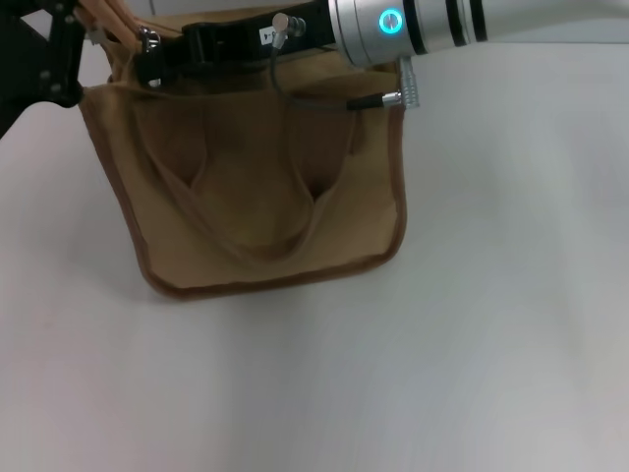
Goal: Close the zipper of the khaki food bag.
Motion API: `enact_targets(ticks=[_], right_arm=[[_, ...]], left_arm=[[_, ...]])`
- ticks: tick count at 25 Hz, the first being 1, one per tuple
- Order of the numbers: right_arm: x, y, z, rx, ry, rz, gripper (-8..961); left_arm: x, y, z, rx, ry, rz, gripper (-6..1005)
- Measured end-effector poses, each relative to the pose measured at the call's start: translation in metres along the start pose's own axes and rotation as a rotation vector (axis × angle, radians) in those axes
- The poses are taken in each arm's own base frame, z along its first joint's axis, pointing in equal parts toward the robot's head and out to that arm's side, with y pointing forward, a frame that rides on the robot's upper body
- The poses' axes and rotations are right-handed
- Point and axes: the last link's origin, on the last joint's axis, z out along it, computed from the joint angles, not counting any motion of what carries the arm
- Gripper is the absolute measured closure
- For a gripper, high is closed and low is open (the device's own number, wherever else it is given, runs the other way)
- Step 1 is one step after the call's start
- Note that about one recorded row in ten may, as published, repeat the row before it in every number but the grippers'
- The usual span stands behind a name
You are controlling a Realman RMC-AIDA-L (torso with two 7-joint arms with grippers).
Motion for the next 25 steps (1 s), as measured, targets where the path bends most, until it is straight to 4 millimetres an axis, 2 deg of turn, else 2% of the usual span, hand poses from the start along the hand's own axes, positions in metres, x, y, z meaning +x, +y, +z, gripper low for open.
enact_targets(ticks=[8, 17, 25], right_arm=[[0.004, -0.004, -0.009, 0.006, -0.021, 0.001, 947], [0.005, -0.004, -0.011, 0.002, -0.024, -0.027, 951], [0.01, -0.009, -0.027, 0.016, -0.071, -0.036, 952]], left_arm=[[-0.001, -0.002, -0.005, 0.028, -0.013, -0.001, 939], [-0.003, -0.002, -0.005, 0.038, -0.02, -0.006, 938], [-0.009, -0.01, -0.011, 0.11, -0.069, -0.003, 937]])
